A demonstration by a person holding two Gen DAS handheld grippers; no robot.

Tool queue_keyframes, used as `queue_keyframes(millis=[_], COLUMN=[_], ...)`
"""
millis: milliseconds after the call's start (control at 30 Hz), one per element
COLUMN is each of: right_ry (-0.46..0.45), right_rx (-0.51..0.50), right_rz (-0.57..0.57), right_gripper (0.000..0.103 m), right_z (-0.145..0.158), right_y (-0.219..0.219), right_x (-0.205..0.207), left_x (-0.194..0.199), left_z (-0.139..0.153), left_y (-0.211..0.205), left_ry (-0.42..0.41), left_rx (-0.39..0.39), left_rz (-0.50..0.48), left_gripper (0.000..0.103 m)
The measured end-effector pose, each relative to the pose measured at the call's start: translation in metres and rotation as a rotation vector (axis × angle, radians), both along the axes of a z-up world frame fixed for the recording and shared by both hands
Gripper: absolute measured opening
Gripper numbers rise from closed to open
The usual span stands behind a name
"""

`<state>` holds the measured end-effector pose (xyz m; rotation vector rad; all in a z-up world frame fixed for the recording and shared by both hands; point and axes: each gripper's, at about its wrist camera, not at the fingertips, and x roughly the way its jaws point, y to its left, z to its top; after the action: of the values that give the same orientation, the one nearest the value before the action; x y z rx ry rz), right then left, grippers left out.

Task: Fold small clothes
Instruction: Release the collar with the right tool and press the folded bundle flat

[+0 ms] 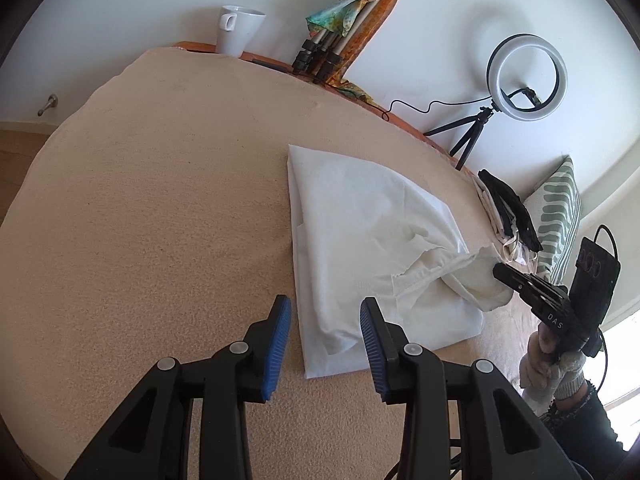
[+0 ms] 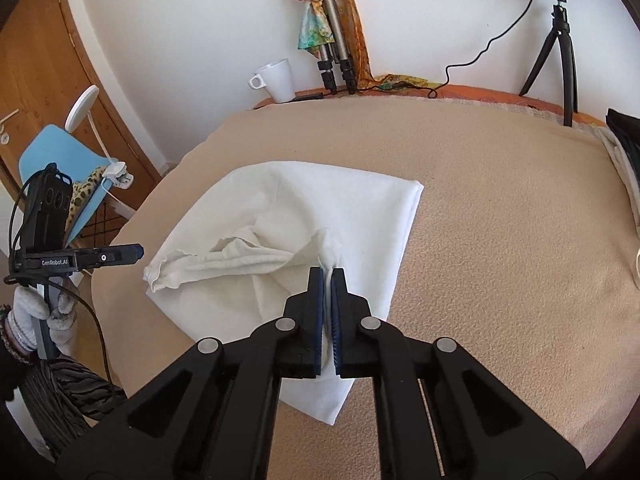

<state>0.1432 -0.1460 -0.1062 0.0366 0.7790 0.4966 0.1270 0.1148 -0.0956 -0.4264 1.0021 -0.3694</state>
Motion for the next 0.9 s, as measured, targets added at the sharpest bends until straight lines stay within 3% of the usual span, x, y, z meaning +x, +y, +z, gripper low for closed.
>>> queue_keyframes(millis=[167,233,300,367,400,433,567,667,733,800,900], right_ry=[-0.260,-0.283,-0.261,-0.200,-0.160,-0.127,0.053,0.224,0.298,0.338,0.351], right_rx=[-0.350,-0.404,-0.396,-0.335,-0.275,-0.200,0.076,0.243,0.309,0.329,0.338], right_rz=[0.127,0.188,0.225,0.194,0.162,0.121,-0.043,-0.129,-0.136,-0.137,-0.125], right_gripper=[0.005,0.005,0.006,0.026,0.042,0.043,0.043,0.043,0.043,0.043,0.028], right_z=[0.009,0.006,0.003,0.004,0.006,0.007,-0.002,-0.024,-0.039,-0.049,-0.053], right_y=[0.030,0.034,0.029,0.016,0.006,-0.006,-0.051,-0.073,-0.075,-0.071,-0.064], right_x=[-0.062,-0.084,-0.100,-0.102,-0.099,-0.095,-0.069,-0.049,-0.040,-0.033,-0.027], left_x=[0.000,0.000,0.000,0.000,-0.001,-0.001,0.001,0.003,0.004,0.003,0.002], left_z=[-0.003,-0.006,-0.009,-0.010,-0.011,-0.012,-0.018,-0.021,-0.023,-0.022,-0.021], left_y=[0.002,0.000,-0.002,-0.003,-0.003,-0.003,-0.003,-0.007,-0.010,-0.013,-0.013], left_ry=[0.017,0.035,0.049,0.053,0.058,0.066,0.101,0.117,0.120,0.110,0.093], left_rx=[-0.023,-0.028,-0.026,-0.019,-0.028,-0.043,-0.081,-0.091,-0.087,-0.068,-0.061], left_rz=[0.004,0.005,-0.003,0.000,0.001,0.002,0.015,0.000,-0.014,-0.024,-0.029], left_gripper=[0.037,0.037,0.038,0.038,0.038,0.038,0.038,0.035,0.026,0.011,0.004])
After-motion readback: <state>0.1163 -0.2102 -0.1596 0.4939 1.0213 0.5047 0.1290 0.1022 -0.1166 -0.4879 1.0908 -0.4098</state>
